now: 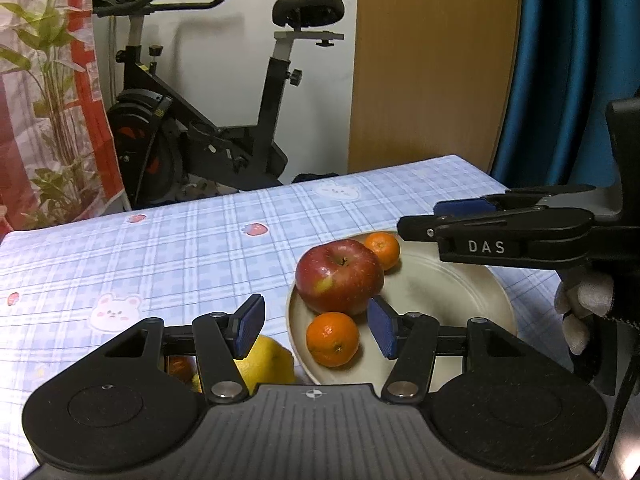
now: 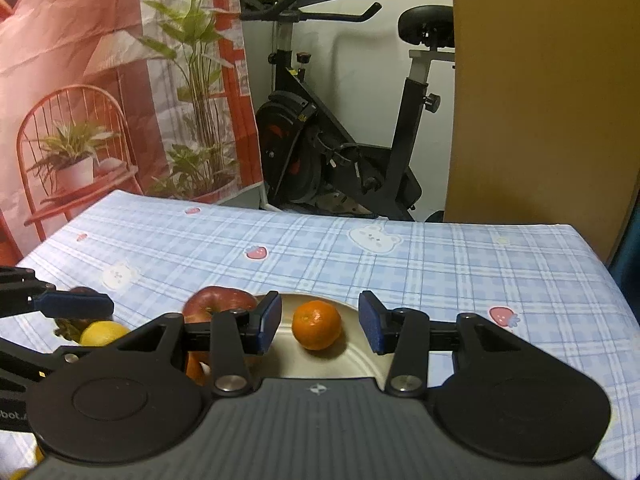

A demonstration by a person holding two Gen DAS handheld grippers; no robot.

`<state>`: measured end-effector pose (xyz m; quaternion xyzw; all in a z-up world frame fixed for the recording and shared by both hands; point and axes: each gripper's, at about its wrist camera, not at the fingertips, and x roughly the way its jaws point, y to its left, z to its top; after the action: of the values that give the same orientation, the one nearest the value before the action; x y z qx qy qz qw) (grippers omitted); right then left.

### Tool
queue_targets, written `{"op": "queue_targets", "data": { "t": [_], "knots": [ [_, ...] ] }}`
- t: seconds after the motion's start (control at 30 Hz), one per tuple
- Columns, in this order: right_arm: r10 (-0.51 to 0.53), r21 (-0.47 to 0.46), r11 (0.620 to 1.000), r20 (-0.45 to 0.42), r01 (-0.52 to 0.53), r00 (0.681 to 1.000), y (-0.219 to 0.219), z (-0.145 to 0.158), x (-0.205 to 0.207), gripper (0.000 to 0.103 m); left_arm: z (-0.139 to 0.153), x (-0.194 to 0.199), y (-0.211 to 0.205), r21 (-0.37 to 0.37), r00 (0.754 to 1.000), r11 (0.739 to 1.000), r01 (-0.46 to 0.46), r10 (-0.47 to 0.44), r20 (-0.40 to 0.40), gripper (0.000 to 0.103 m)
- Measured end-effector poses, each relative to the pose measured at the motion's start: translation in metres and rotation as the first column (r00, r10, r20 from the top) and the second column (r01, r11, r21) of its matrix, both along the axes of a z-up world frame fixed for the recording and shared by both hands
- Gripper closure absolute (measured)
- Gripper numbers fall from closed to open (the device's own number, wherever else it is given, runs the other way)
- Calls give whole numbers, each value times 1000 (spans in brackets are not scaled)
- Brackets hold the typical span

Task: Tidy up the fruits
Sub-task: 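Open both grippers and withdraw them from the plate toward the fruit pile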

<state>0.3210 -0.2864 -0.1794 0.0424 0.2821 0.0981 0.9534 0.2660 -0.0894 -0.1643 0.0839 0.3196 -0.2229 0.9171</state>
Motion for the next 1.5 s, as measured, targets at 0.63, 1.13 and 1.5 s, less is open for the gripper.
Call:
{"op": "queue_targets", "data": {
  "t": [0.63, 1.13, 1.5],
  "knots": [
    [-10, 87, 996, 33, 7, 999, 29, 16, -71, 56, 23, -47, 50, -101, 997, 993, -61, 66, 42, 43],
    [31, 147, 989, -38, -25, 999, 49, -14, -141, 56, 8, -81, 77, -124, 994, 987, -105, 105, -6, 44],
    [99, 88, 992, -38, -95, 994, 72, -21, -153, 56, -5, -94, 79, -107, 997, 991, -75, 72, -30, 48]
  ]
}}
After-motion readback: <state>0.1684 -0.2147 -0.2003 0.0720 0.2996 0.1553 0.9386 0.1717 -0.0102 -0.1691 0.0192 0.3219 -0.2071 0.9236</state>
